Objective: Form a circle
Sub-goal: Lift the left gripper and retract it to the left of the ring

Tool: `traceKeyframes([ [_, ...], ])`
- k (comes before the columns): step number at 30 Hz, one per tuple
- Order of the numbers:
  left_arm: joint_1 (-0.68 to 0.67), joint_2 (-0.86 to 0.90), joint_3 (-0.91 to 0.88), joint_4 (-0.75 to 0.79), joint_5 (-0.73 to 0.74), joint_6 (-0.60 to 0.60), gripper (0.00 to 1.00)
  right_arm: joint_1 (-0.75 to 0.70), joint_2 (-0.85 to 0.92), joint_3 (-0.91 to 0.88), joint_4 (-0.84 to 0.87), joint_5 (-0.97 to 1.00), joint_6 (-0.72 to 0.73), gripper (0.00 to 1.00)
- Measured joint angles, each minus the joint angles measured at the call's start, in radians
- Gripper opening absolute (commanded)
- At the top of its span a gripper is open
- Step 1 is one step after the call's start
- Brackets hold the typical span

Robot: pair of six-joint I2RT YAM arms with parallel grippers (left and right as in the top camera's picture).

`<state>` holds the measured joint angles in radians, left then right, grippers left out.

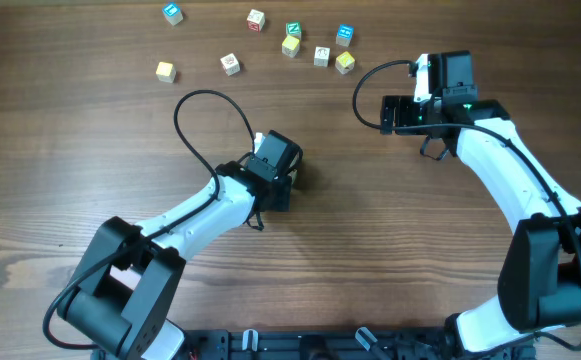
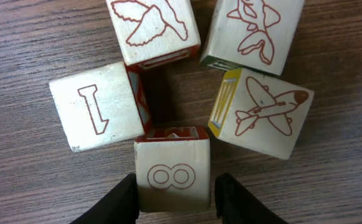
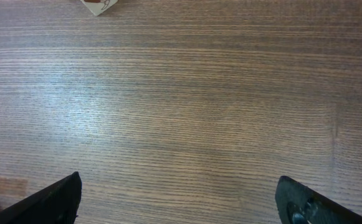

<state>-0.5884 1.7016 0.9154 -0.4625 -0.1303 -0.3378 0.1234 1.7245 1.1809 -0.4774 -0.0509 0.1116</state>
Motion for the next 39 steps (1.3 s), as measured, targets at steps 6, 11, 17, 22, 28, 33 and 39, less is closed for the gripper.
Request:
traceKeyframes([
  [6, 0.0, 0.0, 0.0, 0.0, 0.0, 0.036, 0.35, 0.0, 0.0, 0.0, 0.0, 0.0, 0.0, 1.0],
  [11, 0.0, 0.0, 0.0, 0.003, 0.0, 0.071, 0.37, 0.0, 0.0, 0.0, 0.0, 0.0, 0.0, 1.0],
  [17, 0.0, 0.0, 0.0, 0.003, 0.0, 0.082, 0.51, 0.0, 0.0, 0.0, 0.0, 0.0, 0.0, 1.0],
  [22, 0.0, 0.0, 0.0, 0.003, 0.0, 0.09, 0.58, 0.0, 0.0, 0.0, 0.0, 0.0, 0.0, 1.0],
  [28, 0.0, -0.021, 0.0, -0.008, 0.0, 0.09, 0.66, 0.0, 0.0, 0.0, 0.0, 0.0, 0.0, 1.0],
  [33, 0.008, -0.183, 0.023, -0.022, 0.001, 0.045, 0.61, 0.0, 0.0, 0.0, 0.0, 0.0, 0.0, 1.0],
  [39, 0.175, -0.327, 0.045, -0.04, 0.007, -0.119, 0.13, 0.0, 0.0, 0.0, 0.001, 0.0, 0.0, 1.0],
])
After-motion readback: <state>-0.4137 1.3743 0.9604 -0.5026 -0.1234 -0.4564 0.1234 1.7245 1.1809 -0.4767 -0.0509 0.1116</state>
